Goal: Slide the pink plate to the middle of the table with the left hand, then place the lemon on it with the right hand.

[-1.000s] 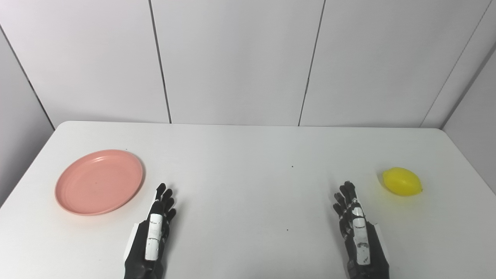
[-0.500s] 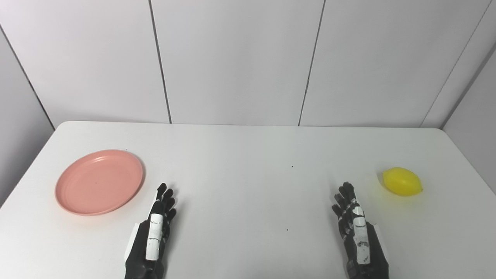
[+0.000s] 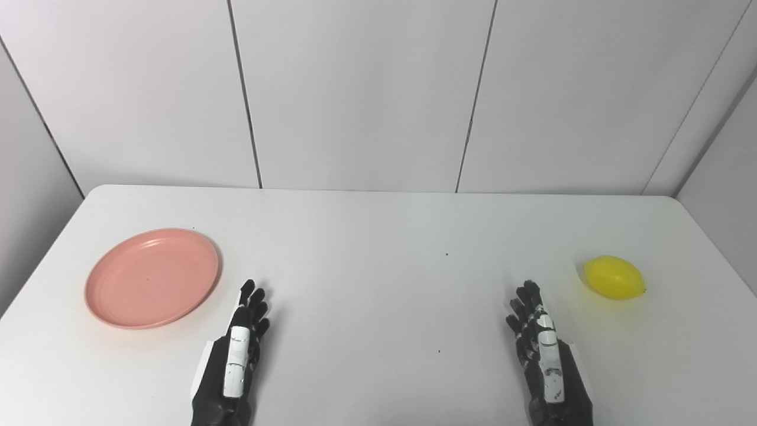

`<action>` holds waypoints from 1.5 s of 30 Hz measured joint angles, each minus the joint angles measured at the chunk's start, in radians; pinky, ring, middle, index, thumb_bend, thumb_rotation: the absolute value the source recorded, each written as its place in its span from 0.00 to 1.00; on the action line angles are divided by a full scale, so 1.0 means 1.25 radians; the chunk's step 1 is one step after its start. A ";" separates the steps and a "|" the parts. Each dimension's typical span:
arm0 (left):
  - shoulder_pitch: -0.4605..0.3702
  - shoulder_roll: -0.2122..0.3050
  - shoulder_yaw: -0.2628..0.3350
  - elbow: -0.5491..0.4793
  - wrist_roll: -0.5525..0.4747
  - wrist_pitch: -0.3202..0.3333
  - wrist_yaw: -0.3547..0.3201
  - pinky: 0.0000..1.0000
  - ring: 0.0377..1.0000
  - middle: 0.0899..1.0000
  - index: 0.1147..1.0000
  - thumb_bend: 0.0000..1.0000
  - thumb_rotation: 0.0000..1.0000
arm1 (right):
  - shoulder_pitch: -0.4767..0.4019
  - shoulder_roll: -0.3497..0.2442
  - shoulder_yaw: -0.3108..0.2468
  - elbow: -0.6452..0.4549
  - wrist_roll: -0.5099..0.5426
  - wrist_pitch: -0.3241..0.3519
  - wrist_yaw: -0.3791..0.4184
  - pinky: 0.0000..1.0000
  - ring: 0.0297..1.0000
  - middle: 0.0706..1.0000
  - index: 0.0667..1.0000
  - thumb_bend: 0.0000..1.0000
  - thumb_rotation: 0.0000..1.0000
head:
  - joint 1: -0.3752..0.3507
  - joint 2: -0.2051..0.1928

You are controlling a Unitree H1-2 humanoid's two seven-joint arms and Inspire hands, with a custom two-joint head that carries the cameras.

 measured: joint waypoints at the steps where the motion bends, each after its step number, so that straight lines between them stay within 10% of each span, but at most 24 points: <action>1: 0.000 -0.001 -0.005 0.000 0.009 -0.001 0.003 1.00 1.00 1.00 1.00 0.74 1.00 | 0.000 -0.004 -0.001 0.000 0.007 0.000 0.004 1.00 1.00 1.00 1.00 0.77 1.00 | 0.040 -0.006; 33: -0.003 -0.028 -0.075 0.073 0.060 -0.087 0.105 1.00 1.00 1.00 1.00 0.75 1.00 | -0.022 -0.076 -0.055 0.042 0.096 -0.010 0.067 1.00 1.00 1.00 1.00 0.75 1.00 | 0.185 -0.076; 45: -0.004 -0.025 -0.051 0.014 -0.014 -0.027 0.084 1.00 1.00 0.99 0.99 0.86 1.00 | -0.023 -0.071 -0.054 0.040 0.079 -0.010 0.062 1.00 1.00 1.00 1.00 0.73 1.00 | 0.167 -0.085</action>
